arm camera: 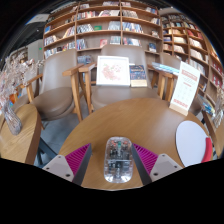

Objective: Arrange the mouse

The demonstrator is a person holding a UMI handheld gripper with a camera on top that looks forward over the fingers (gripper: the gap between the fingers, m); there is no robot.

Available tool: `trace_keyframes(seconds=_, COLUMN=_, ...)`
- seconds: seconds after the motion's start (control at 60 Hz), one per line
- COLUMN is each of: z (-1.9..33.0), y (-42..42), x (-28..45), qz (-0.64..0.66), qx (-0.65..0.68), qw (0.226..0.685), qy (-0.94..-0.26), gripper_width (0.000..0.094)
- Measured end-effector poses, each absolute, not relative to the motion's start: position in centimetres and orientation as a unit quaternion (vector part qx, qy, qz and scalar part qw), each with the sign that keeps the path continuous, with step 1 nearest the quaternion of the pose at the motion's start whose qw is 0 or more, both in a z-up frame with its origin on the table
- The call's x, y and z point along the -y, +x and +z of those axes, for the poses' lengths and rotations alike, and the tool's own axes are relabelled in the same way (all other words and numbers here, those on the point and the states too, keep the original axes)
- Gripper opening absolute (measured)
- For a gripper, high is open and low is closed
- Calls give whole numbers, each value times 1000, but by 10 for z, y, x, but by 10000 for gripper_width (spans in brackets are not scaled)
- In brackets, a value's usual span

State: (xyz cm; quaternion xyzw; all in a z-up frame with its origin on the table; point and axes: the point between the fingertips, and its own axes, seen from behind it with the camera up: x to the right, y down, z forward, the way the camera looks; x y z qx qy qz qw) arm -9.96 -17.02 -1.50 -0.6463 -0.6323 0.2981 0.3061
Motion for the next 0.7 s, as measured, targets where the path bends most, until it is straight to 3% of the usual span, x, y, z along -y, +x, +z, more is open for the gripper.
trace_keyframes(seconds=0.05, z=-15, y=-102, x=169, qz=298, qx=633, qw=308, qy=-645, gripper_width=714)
trace_keyframes(seconds=0.083, z=-14, y=-103, x=168, qz=298, qx=634, qw=311, qy=-643, gripper_width=442)
trace_keyframes(seconds=0.2, z=-8, y=-100, x=164, qz=295, qx=635, qw=309, qy=-643, gripper_width=417)
trace_keyframes(seconds=0.35, z=40, y=-93, x=148, qz=329, qx=636, qw=318, qy=-622, gripper_width=418)
trace_keyframes(seconds=0.55, z=106, y=-95, x=37, qz=336, qx=620, qw=364, qy=-608, gripper_width=418)
trace_keyframes(seconds=0.7, z=82, y=-98, x=-71, qz=282, qx=603, qw=393, qy=-635, gripper_width=417)
